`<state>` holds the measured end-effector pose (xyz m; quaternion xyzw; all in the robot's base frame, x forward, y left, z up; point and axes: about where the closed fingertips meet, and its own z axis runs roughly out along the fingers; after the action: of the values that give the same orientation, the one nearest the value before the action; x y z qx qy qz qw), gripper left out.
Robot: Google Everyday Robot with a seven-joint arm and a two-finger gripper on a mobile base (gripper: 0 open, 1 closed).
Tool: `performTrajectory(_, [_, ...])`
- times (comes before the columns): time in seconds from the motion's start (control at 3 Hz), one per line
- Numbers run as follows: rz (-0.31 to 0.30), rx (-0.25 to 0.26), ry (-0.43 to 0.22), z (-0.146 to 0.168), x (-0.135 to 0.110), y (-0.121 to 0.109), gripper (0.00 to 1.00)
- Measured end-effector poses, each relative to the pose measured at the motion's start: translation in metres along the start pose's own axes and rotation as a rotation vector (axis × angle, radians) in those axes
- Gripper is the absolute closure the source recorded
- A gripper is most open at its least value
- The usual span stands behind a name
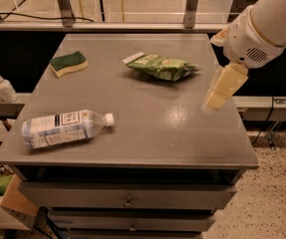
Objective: Move sponge near blue plastic bottle
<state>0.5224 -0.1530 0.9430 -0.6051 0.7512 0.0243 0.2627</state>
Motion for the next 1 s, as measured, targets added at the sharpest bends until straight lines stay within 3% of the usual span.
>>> performTrajectory(0.33, [-0.010,0.034,-0.043,0.002,-0.009,0.000,0.00])
performTrajectory(0.67, [-0.043,0.090,-0.125,0.012,-0.041,-0.011,0.00])
performTrajectory(1.0, [-0.071,0.109,-0.182,0.030,-0.077,-0.027,0.00])
